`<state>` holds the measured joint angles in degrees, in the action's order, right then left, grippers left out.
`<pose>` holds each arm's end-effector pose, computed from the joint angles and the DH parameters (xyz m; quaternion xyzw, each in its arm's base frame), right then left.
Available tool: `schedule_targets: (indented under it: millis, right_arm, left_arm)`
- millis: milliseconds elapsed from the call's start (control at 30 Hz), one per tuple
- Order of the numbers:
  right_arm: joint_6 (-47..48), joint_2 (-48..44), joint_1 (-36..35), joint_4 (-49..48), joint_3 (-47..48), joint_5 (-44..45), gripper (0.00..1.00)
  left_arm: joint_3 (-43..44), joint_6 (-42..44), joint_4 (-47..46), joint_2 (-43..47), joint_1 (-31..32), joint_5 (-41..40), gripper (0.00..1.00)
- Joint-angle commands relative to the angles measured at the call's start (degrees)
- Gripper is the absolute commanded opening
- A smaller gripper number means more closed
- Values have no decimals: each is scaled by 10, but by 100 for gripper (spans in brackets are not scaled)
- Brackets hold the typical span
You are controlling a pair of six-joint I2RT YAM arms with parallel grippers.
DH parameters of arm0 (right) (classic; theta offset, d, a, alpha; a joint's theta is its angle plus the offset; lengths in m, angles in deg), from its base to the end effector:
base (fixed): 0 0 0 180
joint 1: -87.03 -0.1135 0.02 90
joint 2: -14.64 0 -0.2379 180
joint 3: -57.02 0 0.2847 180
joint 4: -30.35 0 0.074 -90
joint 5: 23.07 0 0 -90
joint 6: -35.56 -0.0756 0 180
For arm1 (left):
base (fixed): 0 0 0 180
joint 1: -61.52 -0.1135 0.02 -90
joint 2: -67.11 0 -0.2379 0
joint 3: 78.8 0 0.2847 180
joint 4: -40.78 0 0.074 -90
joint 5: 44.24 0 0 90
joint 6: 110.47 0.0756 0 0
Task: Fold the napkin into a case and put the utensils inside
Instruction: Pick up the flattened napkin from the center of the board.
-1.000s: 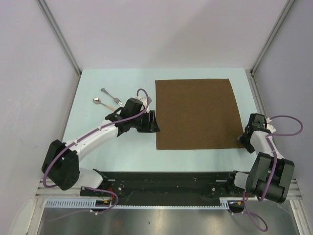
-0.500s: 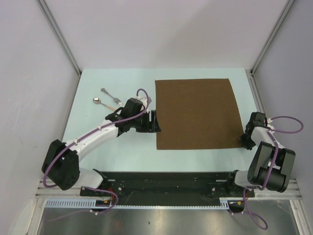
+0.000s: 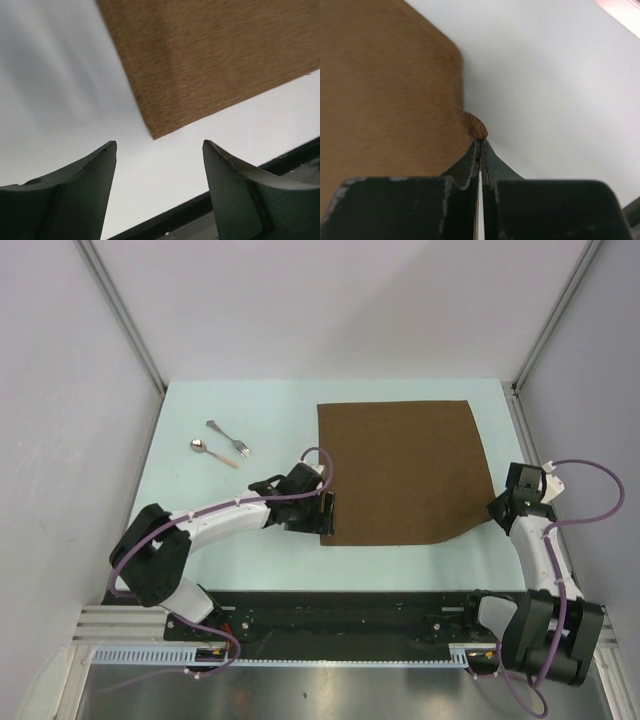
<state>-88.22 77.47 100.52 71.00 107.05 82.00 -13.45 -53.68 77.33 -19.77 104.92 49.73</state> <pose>0.2643 -0.0836 0.1440 0.4151 0.8459 -0.0678 0.3279 0.2514 -0.2449 0.1197 0.0948 0.9562 -0.1965 0.1950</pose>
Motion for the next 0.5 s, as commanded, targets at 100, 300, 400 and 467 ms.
schedule_targets:
  millis: [100, 300, 400, 467]
  right_arm:
    - [2, -54, -7, -9, 27, -31, 0]
    - [-6, -50, -5, -15, 22, -45, 0]
    - [-3, -56, -5, -17, 15, -46, 0]
    - [-4, -58, -5, -13, 13, -45, 0]
  left_arm:
    - [-41, -69, -22, 10, 16, -81, 75]
    - [-43, -97, -18, 7, 17, -88, 75]
    - [-37, -99, -29, -9, 18, -70, 73]
    - [-34, -103, -31, -22, 17, -64, 74]
